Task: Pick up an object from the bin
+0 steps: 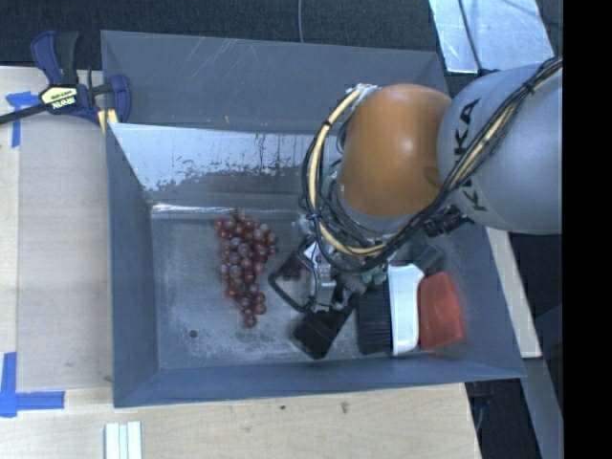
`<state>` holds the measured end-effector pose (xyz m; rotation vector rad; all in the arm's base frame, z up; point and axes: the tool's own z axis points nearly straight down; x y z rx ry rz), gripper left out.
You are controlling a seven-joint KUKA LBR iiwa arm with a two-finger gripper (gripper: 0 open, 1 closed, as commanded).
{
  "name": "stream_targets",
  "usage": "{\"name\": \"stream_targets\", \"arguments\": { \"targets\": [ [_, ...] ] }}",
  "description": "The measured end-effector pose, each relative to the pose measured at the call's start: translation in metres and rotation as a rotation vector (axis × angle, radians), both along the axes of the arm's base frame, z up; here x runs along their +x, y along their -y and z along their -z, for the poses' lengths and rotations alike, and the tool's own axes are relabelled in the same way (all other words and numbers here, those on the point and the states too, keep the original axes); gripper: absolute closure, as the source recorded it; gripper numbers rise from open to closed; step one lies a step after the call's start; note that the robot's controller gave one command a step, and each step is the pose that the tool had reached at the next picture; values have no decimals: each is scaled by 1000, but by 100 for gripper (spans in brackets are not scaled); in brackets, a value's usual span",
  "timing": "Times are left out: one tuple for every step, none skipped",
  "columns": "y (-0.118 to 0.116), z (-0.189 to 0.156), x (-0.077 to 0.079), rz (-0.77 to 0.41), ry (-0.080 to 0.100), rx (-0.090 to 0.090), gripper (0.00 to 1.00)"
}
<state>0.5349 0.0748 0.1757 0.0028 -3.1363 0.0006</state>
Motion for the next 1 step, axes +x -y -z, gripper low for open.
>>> {"name": "stream_targets", "arguments": {
  "targets": [
    [0, -5, 2, 2, 8, 1, 0]
  ]
}}
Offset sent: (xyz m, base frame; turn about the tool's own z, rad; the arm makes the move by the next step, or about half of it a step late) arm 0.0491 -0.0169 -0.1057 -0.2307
